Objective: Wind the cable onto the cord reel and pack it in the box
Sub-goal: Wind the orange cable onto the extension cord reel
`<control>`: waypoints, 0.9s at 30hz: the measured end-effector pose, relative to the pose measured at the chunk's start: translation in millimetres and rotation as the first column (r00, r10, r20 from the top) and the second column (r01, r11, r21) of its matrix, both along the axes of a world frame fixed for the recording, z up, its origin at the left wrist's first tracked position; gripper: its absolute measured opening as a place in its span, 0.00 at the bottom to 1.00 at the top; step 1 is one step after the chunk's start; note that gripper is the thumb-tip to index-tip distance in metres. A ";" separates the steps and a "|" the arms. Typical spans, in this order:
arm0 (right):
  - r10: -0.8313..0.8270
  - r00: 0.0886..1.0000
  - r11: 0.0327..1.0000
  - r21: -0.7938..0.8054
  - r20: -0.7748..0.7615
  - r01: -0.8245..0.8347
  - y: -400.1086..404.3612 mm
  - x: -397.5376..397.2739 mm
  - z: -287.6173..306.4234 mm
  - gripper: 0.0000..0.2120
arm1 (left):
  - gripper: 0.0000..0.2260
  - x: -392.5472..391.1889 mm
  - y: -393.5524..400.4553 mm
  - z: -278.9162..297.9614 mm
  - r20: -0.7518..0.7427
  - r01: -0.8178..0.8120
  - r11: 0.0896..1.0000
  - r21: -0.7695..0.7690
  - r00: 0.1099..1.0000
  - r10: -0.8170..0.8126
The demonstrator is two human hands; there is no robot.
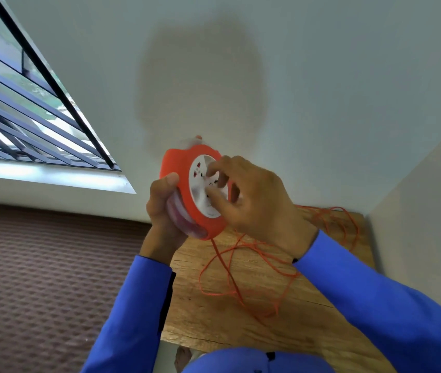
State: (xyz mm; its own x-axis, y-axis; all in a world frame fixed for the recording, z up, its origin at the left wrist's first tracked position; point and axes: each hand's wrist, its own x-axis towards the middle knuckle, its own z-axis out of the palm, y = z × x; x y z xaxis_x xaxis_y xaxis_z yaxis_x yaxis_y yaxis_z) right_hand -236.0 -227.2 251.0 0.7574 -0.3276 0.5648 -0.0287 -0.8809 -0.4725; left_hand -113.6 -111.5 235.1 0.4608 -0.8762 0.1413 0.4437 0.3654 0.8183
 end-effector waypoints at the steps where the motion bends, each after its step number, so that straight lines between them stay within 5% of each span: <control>1: 0.038 0.999 0.988 -0.152 -0.030 -0.042 -3.1 -4.7 -4.5 0.13 | 0.48 0.3 0.8 -1.6 -0.028 0.000 1.000 -0.004 1.000 0.000; 6: 0.107 0.965 0.813 -0.537 -0.240 -0.224 -24.6 -12.9 -13.9 0.32 | 0.46 6.9 4.3 -4.4 -0.034 -0.020 1.000 0.021 0.999 0.021; 10: 0.142 0.965 0.782 -0.573 -0.220 -0.246 -32.6 -5.9 -7.5 0.26 | 0.55 0.6 -3.7 -7.7 -0.013 0.008 0.999 0.034 1.000 -0.008; 15: 0.074 0.994 0.992 -0.098 -0.083 -0.082 -29.9 -1.7 3.9 0.29 | 0.53 3.2 -12.8 -8.7 -0.017 0.041 0.999 0.019 0.999 -0.040; 17: -0.001 0.997 0.998 0.070 -0.077 0.006 -23.5 4.7 6.4 0.30 | 0.46 6.1 -14.2 -7.4 -0.007 0.027 1.000 0.015 1.000 -0.027; 21: -0.199 0.967 0.963 0.155 -0.157 0.223 -19.0 17.3 7.9 0.30 | 0.30 12.2 -15.3 -10.4 0.107 -0.012 0.997 0.073 0.994 0.004; 24: -0.171 0.952 0.868 0.418 -0.252 0.267 -24.9 23.2 3.4 0.37 | 0.46 13.2 -21.1 -10.6 0.179 -0.054 0.985 0.167 0.984 0.023; 25: -0.123 0.952 0.789 0.554 -0.281 0.266 -27.7 23.9 3.7 0.37 | 0.54 14.0 -23.0 -11.2 0.191 -0.055 0.983 0.178 0.981 0.020; 27: 0.030 0.948 0.546 0.799 -0.318 0.251 -30.2 23.0 7.0 0.34 | 0.54 15.6 -26.2 -12.9 0.205 -0.021 0.988 0.150 0.979 -0.010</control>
